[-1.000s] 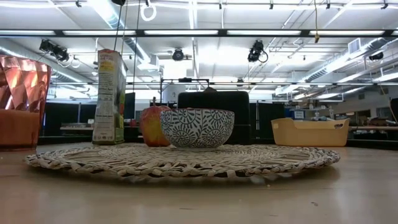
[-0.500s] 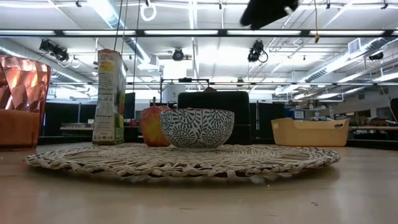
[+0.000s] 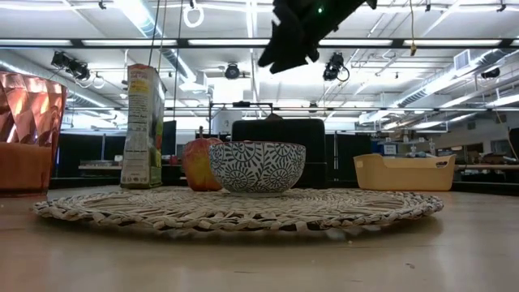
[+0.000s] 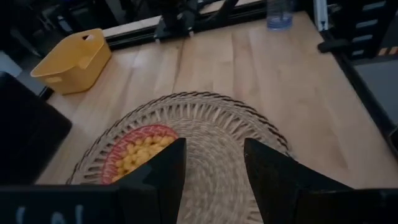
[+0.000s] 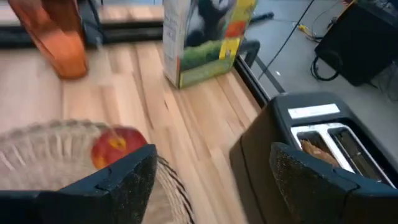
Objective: Arrange a breakfast setting
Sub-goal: Put the dark green plate on the brown placemat
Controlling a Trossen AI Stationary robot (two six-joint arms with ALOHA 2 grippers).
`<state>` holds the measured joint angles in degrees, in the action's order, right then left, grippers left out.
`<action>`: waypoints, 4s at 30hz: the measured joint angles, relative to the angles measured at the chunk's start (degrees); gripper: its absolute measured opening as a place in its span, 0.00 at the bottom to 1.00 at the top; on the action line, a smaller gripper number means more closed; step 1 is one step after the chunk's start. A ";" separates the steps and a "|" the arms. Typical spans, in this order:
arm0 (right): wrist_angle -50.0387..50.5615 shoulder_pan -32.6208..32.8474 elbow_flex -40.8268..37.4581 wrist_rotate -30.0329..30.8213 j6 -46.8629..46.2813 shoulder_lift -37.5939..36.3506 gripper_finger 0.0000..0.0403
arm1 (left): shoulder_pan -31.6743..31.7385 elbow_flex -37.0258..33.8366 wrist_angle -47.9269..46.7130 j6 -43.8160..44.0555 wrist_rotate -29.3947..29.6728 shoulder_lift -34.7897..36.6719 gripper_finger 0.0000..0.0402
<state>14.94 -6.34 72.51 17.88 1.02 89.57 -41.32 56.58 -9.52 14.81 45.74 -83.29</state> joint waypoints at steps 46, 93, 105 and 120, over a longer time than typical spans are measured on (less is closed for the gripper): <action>-0.40 0.26 0.00 9.32 5.19 1.60 0.73 | -18.01 16.26 -26.31 82.37 -35.95 -22.31 0.29; -0.34 -0.44 0.00 6.03 0.24 1.62 0.73 | -18.04 29.85 -48.77 45.96 -33.36 -27.73 0.03; -0.74 -0.49 0.00 5.90 1.07 1.64 0.73 | -12.28 29.79 -51.37 30.25 -26.64 -27.91 0.03; -0.46 0.73 0.00 0.36 3.67 1.65 0.73 | -2.56 27.07 -44.15 17.24 -33.79 -28.11 0.04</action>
<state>14.48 -5.62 72.51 18.24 4.69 91.22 -43.88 83.65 -53.67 32.05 11.94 -111.39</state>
